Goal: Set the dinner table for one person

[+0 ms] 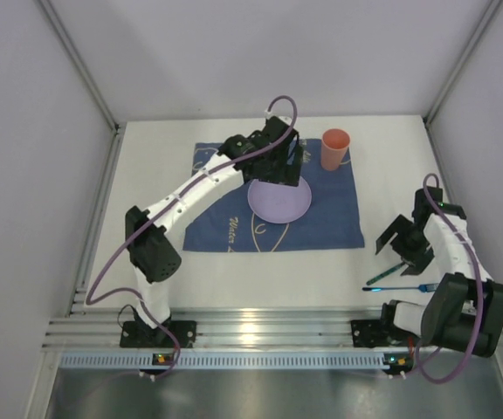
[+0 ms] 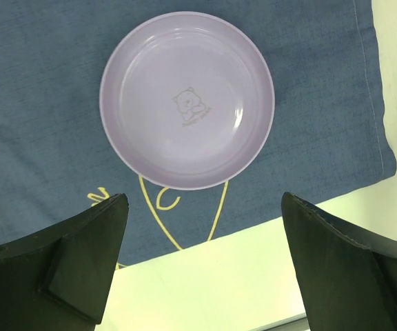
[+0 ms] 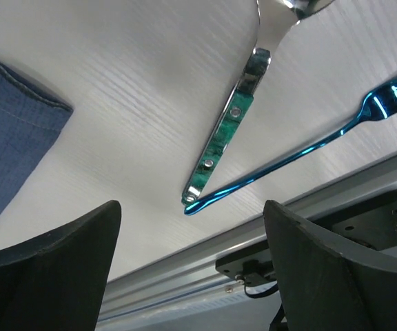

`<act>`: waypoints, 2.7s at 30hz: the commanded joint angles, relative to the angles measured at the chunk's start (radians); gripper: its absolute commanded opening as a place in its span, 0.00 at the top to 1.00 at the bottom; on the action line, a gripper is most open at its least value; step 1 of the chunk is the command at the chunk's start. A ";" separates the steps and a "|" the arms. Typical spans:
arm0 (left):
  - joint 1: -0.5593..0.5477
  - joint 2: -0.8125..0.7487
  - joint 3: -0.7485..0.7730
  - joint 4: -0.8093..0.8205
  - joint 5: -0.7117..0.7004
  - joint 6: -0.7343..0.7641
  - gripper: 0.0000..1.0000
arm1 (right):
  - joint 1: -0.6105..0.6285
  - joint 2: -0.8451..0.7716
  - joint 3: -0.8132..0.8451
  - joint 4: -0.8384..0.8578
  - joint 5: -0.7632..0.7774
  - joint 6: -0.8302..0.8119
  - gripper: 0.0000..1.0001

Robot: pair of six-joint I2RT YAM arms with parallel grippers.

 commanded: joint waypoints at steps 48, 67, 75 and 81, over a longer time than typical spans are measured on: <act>0.183 -0.316 -0.370 0.057 -0.025 -0.003 0.03 | 0.128 0.119 0.154 0.079 -0.032 0.063 0.05; 0.220 -0.463 -0.559 0.108 -0.048 0.005 0.02 | 0.052 0.247 -0.029 0.205 0.045 0.148 0.31; 0.239 -0.454 -0.560 0.120 -0.029 0.017 0.02 | 0.016 0.260 -0.036 0.217 0.099 0.128 0.52; 0.243 -0.429 -0.543 0.129 -0.014 0.023 0.02 | 0.016 0.256 -0.104 0.349 0.168 0.128 0.82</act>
